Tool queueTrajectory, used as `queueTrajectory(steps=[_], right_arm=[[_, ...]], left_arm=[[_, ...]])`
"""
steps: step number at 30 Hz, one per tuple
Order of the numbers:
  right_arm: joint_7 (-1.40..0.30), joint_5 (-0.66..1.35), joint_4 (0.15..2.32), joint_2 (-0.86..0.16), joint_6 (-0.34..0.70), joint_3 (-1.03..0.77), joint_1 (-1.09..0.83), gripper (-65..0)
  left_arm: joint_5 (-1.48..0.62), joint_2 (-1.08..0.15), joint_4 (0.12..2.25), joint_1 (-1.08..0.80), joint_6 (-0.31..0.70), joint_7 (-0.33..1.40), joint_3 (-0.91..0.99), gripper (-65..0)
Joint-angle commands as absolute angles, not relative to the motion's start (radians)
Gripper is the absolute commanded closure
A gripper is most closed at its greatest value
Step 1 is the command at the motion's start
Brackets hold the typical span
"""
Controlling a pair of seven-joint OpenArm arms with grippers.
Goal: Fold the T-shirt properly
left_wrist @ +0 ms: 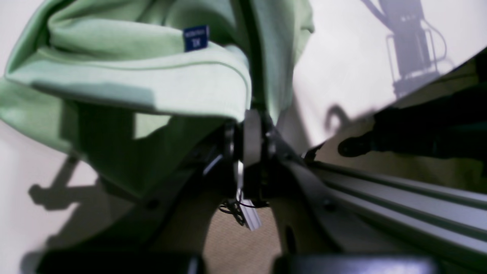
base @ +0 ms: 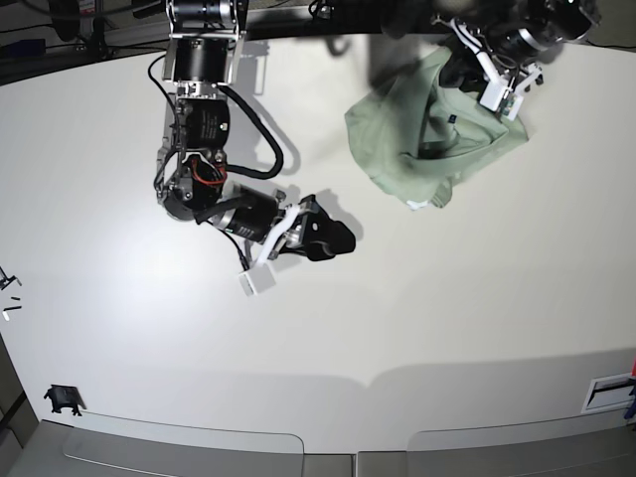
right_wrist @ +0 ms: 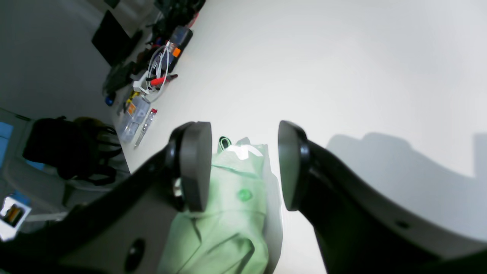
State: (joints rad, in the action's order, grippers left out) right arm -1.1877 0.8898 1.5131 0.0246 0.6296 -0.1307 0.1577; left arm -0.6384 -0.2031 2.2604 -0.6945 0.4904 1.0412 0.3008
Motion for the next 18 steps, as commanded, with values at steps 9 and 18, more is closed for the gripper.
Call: queueTrajectory(steps=[9,18], right_arm=[[-1.169,0.920,1.532,0.025,0.641,-0.130,0.180,-26.5],[-1.169,0.920,1.532,0.025,0.641,-0.130,0.180,-26.5]], left_arm=[[-0.572,-0.209,2.296,-0.715,0.493,1.074,0.302,0.0],[-0.427,-0.208,2.296,-0.725,0.410,1.078,0.302,0.0]])
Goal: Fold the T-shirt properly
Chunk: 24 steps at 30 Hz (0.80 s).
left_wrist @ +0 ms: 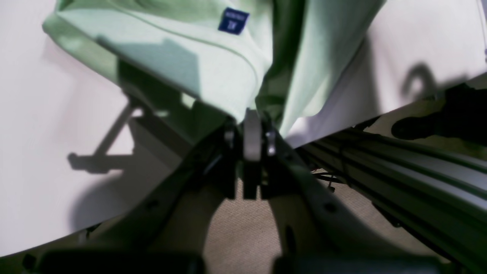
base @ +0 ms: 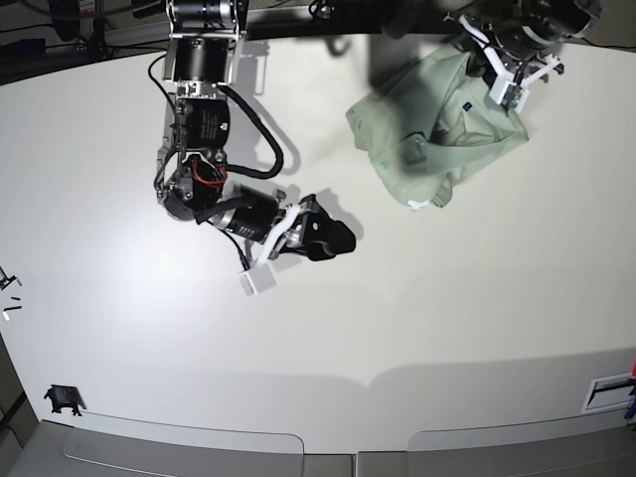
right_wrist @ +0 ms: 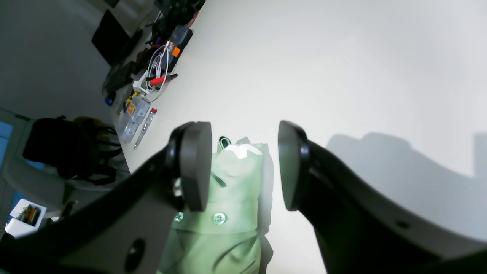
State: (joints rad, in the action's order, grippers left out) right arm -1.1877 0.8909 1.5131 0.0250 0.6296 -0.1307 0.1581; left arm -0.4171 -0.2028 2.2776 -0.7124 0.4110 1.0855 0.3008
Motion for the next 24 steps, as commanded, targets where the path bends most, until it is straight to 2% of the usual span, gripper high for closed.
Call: queueTrajectory(steps=[1,11,12,14,15,22,24], right_arm=[[-1.169,0.920,1.532,0.025,0.641,-0.130,0.180,-26.5],[-1.168,0.920,1.532,0.025,0.641,-0.130,0.180,-26.5],[-1.168,0.920,1.532,0.025,0.641,-0.130,0.180,-26.5],[-1.168,0.920,1.532,0.025,0.641,-0.130,0.180,-26.5],[-1.168,0.920,1.532,0.025,0.641,-0.130,0.180,-26.5],[-1.141,0.920,1.532,0.025,0.641,-0.130,0.180,-26.5],[-1.120,0.920,1.532,0.025,0.641,-0.130,0.181,-26.5]], left_arm=[[-0.427,-0.209,2.296,-0.729,0.410,1.079,0.302,0.0],[-0.393,-0.209,2.296,-0.748,0.411,1.104,0.302,0.0],[-0.393,-0.209,2.296,-0.748,0.411,1.099,0.302,-5.3],[-0.392,-0.209,2.296,-0.748,0.411,1.099,0.302,-19.9],[-0.388,-0.209,2.296,-0.748,0.411,1.099,0.302,-23.6],[-0.129,-0.209,2.296,-0.748,0.410,1.078,0.302,-24.3],[-0.078,-0.209,2.296,-0.748,0.376,1.042,0.302,-23.0]])
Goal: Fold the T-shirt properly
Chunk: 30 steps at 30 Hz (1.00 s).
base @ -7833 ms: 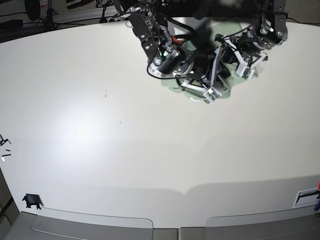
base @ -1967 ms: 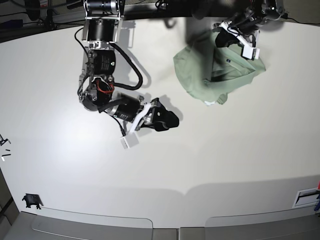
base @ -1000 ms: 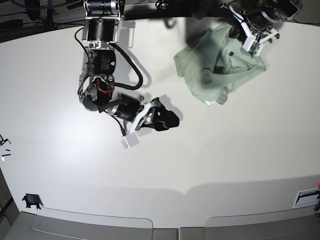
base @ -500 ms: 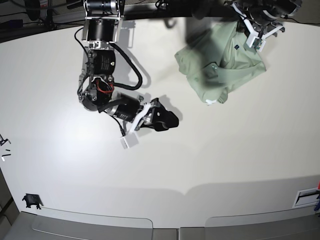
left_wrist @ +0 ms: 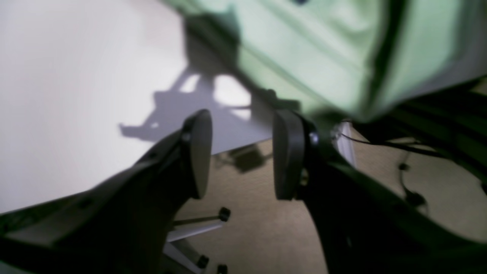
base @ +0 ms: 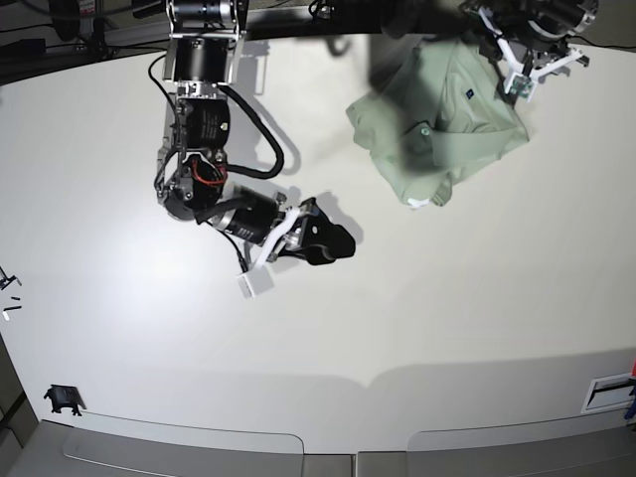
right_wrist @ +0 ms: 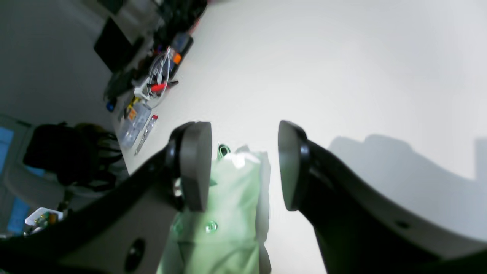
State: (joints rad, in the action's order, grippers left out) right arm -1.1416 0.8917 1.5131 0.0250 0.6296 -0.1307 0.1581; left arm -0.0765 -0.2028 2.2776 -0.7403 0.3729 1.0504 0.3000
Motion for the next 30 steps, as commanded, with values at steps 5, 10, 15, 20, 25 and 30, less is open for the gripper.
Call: queueTrajectory(steps=[5,10,15,20,25,30], right_arm=[[-1.124,0.920,1.532,0.025,0.698,-0.096,0.183,-1.6],[-1.143,0.906,1.532,0.025,0.698,0.070,0.183,0.0],[-1.105,0.687,1.532,0.025,0.698,0.348,0.189,0.0],[-0.986,0.408,1.532,0.025,0.698,0.612,0.188,0.0],[-0.889,0.216,1.531,0.025,0.698,0.789,0.188,0.0],[-0.810,0.088,1.530,0.025,0.698,0.854,0.187,0.0]], left_arm=[[-0.055,-0.215,2.296,-0.748,0.328,0.941,0.302,-4.8],[-0.056,-0.217,2.296,-0.748,0.328,0.883,0.302,0.0],[-0.056,-0.217,2.296,-0.748,0.328,0.880,0.302,0.0],[-0.056,-0.217,2.296,-0.748,0.328,0.880,0.302,0.0],[-0.056,-0.217,2.296,-0.748,0.328,0.881,0.302,0.0],[-0.057,-0.217,2.296,-0.748,0.328,0.880,0.302,0.0]])
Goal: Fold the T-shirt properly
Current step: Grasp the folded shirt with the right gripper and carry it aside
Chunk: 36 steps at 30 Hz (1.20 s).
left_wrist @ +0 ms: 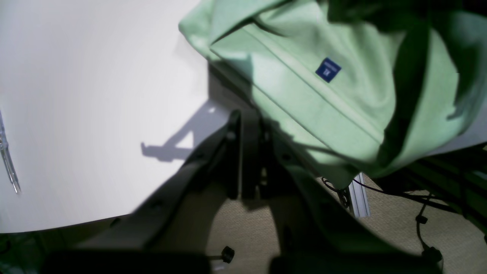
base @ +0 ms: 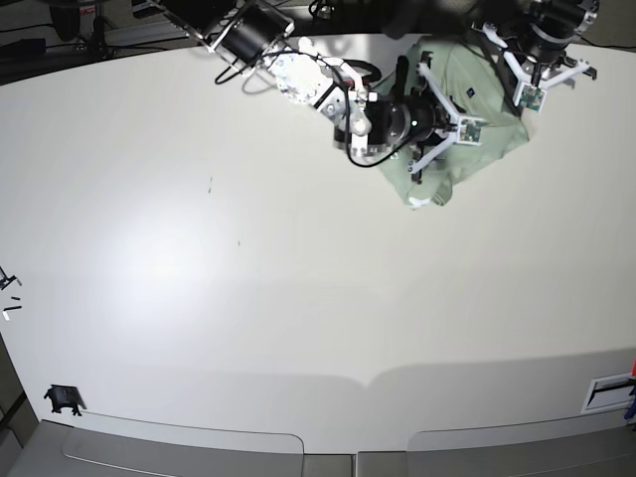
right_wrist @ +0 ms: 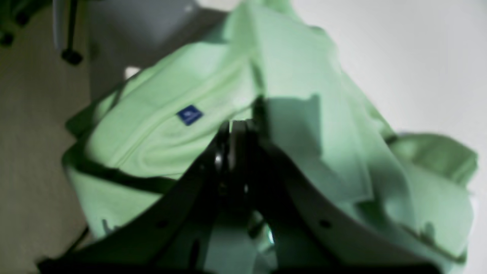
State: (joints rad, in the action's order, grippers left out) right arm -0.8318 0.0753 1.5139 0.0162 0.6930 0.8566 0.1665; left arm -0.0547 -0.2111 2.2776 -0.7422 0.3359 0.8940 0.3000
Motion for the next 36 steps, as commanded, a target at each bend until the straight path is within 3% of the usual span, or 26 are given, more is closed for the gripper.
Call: queueTrajectory(steps=[1,13,20,36], right_arm=[[-0.799,0.079,1.525,0.024,0.698,0.854,0.187,0.0],[-0.750,0.054,1.200,0.018,0.698,0.710,0.188,0.0],[-0.786,0.055,1.172,-0.020,0.698,0.517,0.189,0.0],[-0.813,0.120,1.172,-0.239,0.698,0.045,0.196,0.0]], left_arm=[[-0.057,-0.217,2.296,-0.748,0.328,0.880,0.302,0.0],[-0.057,-0.217,2.296,-0.748,0.260,0.865,0.302,0.0],[-0.057,-0.217,2.296,-0.748,0.257,0.865,0.302,0.0],[-0.096,-0.277,2.296,-0.745,0.257,0.860,0.302,0.0]])
